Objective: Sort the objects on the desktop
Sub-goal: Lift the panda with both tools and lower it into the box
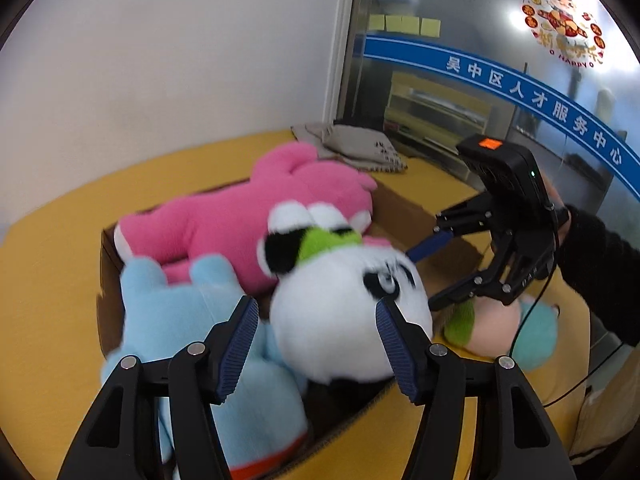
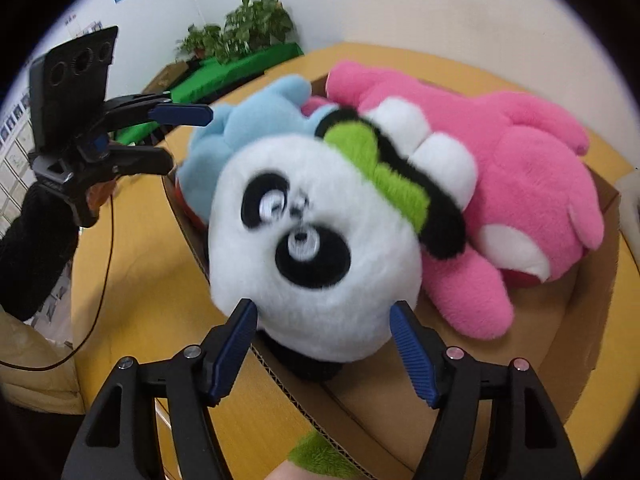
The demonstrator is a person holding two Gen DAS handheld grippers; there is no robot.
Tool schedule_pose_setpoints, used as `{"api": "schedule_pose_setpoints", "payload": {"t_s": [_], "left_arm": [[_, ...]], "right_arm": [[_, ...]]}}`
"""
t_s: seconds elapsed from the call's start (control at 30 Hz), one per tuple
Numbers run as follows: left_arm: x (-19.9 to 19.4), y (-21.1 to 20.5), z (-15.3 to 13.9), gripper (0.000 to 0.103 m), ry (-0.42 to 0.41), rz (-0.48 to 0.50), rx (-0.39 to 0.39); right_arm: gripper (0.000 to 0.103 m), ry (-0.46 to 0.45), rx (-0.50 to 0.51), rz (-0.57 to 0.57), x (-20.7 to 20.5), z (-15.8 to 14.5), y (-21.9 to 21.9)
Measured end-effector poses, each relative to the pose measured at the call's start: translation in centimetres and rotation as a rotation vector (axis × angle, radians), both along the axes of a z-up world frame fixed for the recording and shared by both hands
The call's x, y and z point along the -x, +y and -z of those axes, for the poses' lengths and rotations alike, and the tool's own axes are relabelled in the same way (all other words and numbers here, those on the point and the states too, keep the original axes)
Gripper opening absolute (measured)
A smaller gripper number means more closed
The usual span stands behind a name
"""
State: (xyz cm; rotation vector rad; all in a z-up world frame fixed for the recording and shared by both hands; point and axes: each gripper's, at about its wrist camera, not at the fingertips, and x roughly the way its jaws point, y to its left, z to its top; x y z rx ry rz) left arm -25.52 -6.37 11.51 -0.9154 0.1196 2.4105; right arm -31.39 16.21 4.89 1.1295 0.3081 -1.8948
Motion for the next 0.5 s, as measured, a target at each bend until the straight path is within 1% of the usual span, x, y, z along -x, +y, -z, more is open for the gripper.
{"api": "schedule_pose_setpoints", "payload": {"t_s": [0.07, 0.13, 0.17, 0.2, 0.23, 0.3, 0.4, 0.5], "left_arm": [[2.7, 2.6, 0.1, 0.066, 0.001, 0.027, 0.049], [5.2, 4.6, 1.3, 0.065, -0.033, 0.045, 0.096], [6.4, 5.2, 2.3, 0.059, -0.064, 0.045, 0.118], [7.3, 5.1, 3.6, 0.056, -0.098, 0.041, 0.155], [7.7, 5.1, 4.7, 0.055, -0.116, 0.039, 0.186], [7.9, 5.1, 6.1, 0.055, -0.134, 0.036, 0.191], [7.5, 4.3, 7.2, 0.056, -0.130, 0.020, 0.210], [7.6, 3.7, 7.9, 0.056, -0.143, -0.002, 0.199]], "right_arm": [[0.070, 0.006, 0.031, 0.016, 0.7, -0.6, 0.4], [0.068, -0.022, 0.051, 0.048, 2.3, -0.3, 0.0], [0.068, -0.039, 0.060, 0.042, 2.5, 0.1, -0.3], [0.067, -0.048, 0.068, 0.033, 2.5, 0.4, -0.8], [0.067, -0.047, 0.074, 0.028, 2.5, 0.6, -1.5], [0.064, -0.047, 0.066, 0.022, 2.4, 1.2, -2.8], [0.064, -0.049, 0.042, 0.014, 2.2, 2.3, -4.8], [0.065, -0.056, 0.043, 0.014, 2.2, 2.7, -6.2]]}}
